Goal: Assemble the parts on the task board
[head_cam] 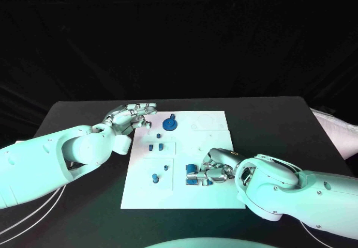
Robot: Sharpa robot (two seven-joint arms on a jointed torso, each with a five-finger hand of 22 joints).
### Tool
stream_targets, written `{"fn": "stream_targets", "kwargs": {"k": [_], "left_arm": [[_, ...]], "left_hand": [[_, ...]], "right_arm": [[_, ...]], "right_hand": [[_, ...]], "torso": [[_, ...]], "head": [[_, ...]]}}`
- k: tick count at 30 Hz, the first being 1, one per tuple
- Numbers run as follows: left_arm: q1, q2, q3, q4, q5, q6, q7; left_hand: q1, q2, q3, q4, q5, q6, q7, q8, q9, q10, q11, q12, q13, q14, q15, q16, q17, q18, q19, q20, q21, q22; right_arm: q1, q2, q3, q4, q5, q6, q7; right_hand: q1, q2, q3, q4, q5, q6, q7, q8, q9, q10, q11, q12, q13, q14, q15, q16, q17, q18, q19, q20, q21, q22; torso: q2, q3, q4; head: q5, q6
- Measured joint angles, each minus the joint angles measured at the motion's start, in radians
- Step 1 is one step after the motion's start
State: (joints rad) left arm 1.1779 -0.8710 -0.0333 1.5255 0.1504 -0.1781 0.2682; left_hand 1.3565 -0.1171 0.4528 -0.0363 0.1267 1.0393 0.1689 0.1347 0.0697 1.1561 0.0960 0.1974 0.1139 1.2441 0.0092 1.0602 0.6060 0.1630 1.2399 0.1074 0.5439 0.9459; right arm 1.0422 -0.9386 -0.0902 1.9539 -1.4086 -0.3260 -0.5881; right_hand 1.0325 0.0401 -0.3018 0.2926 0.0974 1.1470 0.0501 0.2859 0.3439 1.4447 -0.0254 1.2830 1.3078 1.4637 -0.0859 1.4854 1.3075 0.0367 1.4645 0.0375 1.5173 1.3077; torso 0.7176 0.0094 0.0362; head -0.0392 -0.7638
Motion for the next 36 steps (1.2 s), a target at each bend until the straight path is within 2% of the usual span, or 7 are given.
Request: {"fn": "stream_targets", "kwargs": {"k": [5, 10, 14, 17, 24, 29, 36], "left_arm": [[0.0, 0.0, 0.0, -0.001, 0.0, 0.001, 0.0], [0.0, 0.001, 0.0, -0.002, 0.0, 0.002, -0.001], [0.0, 0.001, 0.0, -0.002, 0.0, 0.002, -0.001], [0.0, 0.001, 0.0, -0.002, 0.0, 0.003, -0.001], [0.0, 0.001, 0.0, -0.002, 0.0, 0.004, -0.001], [0.0, 0.001, 0.0, -0.002, 0.0, 0.004, -0.002], [-0.001, -0.001, -0.001, -0.003, 0.0, 0.005, -0.002]], "left_hand": [[0.0, 0.0, 0.0, 0.0, 0.0, 0.0, 0.0, 0.0, 0.0, 0.0, 0.0, 0.0, 0.0, 0.0, 0.0, 0.0, 0.0, 0.0, 0.0, 0.0, 0.0, 0.0], [0.0, 0.0, 0.0, 0.0, 0.0, 0.0, 0.0, 0.0, 0.0, 0.0, 0.0, 0.0, 0.0, 0.0, 0.0, 0.0, 0.0, 0.0, 0.0, 0.0, 0.0, 0.0], [0.0, 0.0, 0.0, 0.0, 0.0, 0.0, 0.0, 0.0, 0.0, 0.0, 0.0, 0.0, 0.0, 0.0, 0.0, 0.0, 0.0, 0.0, 0.0, 0.0, 0.0, 0.0], [0.0, 0.0, 0.0, 0.0, 0.0, 0.0, 0.0, 0.0, 0.0, 0.0, 0.0, 0.0, 0.0, 0.0, 0.0, 0.0, 0.0, 0.0, 0.0, 0.0, 0.0, 0.0], [0.0, 0.0, 0.0, 0.0, 0.0, 0.0, 0.0, 0.0, 0.0, 0.0, 0.0, 0.0, 0.0, 0.0, 0.0, 0.0, 0.0, 0.0, 0.0, 0.0, 0.0, 0.0], [0.0, 0.0, 0.0, 0.0, 0.0, 0.0, 0.0, 0.0, 0.0, 0.0, 0.0, 0.0, 0.0, 0.0, 0.0, 0.0, 0.0, 0.0, 0.0, 0.0, 0.0, 0.0], [0.0, 0.0, 0.0, 0.0, 0.0, 0.0, 0.0, 0.0, 0.0, 0.0, 0.0, 0.0, 0.0, 0.0, 0.0, 0.0, 0.0, 0.0, 0.0, 0.0, 0.0, 0.0]], "right_arm": [[0.0, 0.0, 0.0, 0.002, -0.009, 0.004, 0.0], [0.0, -0.001, 0.0, 0.005, -0.015, 0.009, 0.005], [0.0, 0.0, 0.0, 0.005, -0.019, 0.014, 0.006], [0.0, 0.003, 0.0, 0.002, -0.025, 0.016, 0.007], [0.001, 0.008, 0.002, -0.001, -0.041, 0.018, 0.005], [0.001, 0.006, 0.002, 0.0, -0.047, 0.018, 0.005], [0.0, -0.038, 0.0, 0.017, -0.041, 0.019, 0.011]], "right_hand": [[0.005, -0.017, 0.014, -0.004, -0.006, -0.005, -0.003, 0.0, 0.009, 0.0, 0.0, -0.004, 0.0, 0.0, 0.0, -0.004, 0.0, 0.0, 0.0, 0.0, 0.0, 0.0], [0.13, -0.017, 0.059, -0.043, 0.038, -0.008, -0.001, 0.0, 0.024, 0.0, 0.0, -0.003, 0.005, 0.0, 0.0, -0.004, 0.0, 0.0, 0.0, 0.0, 0.0, 0.0], [0.23, -0.009, 0.101, -0.104, 0.056, -0.011, -0.004, 0.0, 0.032, -0.001, 0.006, -0.002, 0.027, 0.001, 0.002, -0.004, 0.0, 0.0, 0.0, 0.0, 0.0, 0.0], [0.253, 0.005, 0.114, -0.117, 0.056, -0.011, -0.004, 0.0, 0.034, -0.001, 0.005, -0.002, 0.108, 0.001, 0.003, -0.004, 0.0, 0.0, 0.0, 0.0, 0.0, 0.0], [0.281, -0.011, 0.162, -0.165, 0.04, -0.015, -0.008, 0.0, 0.04, 0.001, 0.004, 0.003, 0.136, 0.001, 0.0, -0.004, 0.001, 0.0, 0.0, -0.007, 0.0, 0.0], [0.281, -0.011, 0.164, -0.167, 0.041, -0.018, -0.011, 0.0, 0.043, 0.001, 0.004, 0.006, 0.136, 0.003, -0.004, -0.004, 0.001, 0.0, 0.0, -0.007, 0.0, 0.0], [0.273, 0.002, 0.104, -0.11, 0.092, -0.028, -0.001, 0.0, 0.047, 0.001, 0.004, -0.016, 0.172, 0.003, -0.004, -0.004, 0.0, 0.0, 0.0, -0.007, -0.007, 0.0]], "torso": [[0.0, 0.0002, 0.0], [0.0, 0.0006, 0.0007], [0.0, 0.0005, 0.0009], [0.0, 0.0001, 0.0012], [0.0, -0.0006, 0.002], [0.0, -0.0007, 0.0008], [-0.001, -0.0006, 0.0001]], "head": [[-0.002, -0.001], [-0.003, -0.001], [-0.003, -0.003], [-0.003, -0.004], [-0.003, -0.005], [-0.002, -0.006], [-0.002, -0.004]]}}
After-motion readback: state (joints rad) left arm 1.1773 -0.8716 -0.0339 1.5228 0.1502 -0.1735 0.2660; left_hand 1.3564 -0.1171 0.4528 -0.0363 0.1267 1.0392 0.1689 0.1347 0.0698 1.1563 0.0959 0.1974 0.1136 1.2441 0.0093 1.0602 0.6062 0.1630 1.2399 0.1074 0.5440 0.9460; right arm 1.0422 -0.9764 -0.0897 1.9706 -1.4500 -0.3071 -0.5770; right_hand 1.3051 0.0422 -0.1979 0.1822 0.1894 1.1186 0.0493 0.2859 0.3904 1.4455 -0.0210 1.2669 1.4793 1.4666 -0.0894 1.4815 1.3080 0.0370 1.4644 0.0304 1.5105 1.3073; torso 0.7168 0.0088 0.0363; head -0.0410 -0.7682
